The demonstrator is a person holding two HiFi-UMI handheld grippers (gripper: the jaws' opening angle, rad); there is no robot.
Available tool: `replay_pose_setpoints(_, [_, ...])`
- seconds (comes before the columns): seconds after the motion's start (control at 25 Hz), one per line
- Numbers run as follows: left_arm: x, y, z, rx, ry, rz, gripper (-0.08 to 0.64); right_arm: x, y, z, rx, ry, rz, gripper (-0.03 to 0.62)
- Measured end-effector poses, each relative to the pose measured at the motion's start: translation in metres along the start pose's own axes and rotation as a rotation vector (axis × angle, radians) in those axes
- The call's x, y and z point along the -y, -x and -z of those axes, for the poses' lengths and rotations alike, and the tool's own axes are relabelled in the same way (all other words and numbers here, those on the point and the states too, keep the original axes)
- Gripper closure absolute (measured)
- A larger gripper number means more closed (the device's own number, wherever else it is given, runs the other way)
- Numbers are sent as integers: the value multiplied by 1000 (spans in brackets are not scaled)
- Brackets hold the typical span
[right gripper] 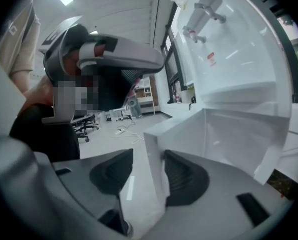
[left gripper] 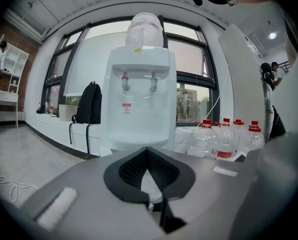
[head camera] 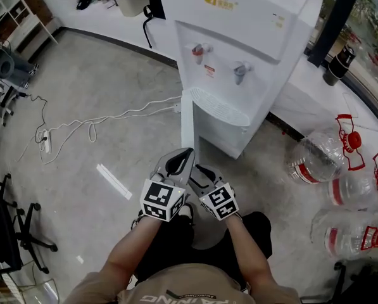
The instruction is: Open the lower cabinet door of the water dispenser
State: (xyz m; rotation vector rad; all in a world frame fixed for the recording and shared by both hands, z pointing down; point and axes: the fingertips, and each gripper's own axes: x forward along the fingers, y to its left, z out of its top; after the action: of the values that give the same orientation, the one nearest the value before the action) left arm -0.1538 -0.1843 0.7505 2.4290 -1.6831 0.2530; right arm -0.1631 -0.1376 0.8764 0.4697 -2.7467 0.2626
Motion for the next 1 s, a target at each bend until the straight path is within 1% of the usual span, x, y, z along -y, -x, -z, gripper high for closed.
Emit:
replay_pose_setpoints(0.12, [-12, 11, 2, -5, 19, -33, 552, -16, -19, -5, -2, 30, -49, 397])
replay_pose_setpoints(0.24, [-27, 21, 4, -5, 41, -78, 552, -24, -38, -11, 0, 27, -79, 402])
replay_pose_setpoints(0.4, [-52, 36, 7, -1, 64, -150, 552, -34, -66, -18, 7, 27, -106, 451])
replay_pose_setpoints(0.52, [-70, 50, 13, -20, 66, -193, 552, -41, -88, -26, 10, 53, -134, 486])
replay_pose_setpoints(0.68, [-87, 60, 18, -17, 145, -211, 552, -44, -116, -35, 22, 76, -162, 523])
replay_pose_setpoints(0.84, [-94, 65, 19, -18, 140, -229, 552, -50, -136, -44, 26, 66, -197, 534])
replay_pose_setpoints(0.92, [-97, 65, 20, -17, 148, -236, 552, -49, -138, -48, 26, 55, -198, 568])
replay_pose_setpoints(1.0, [-97, 63, 19, -12, 146, -237, 552, -47, -136, -50, 29, 50, -194, 569])
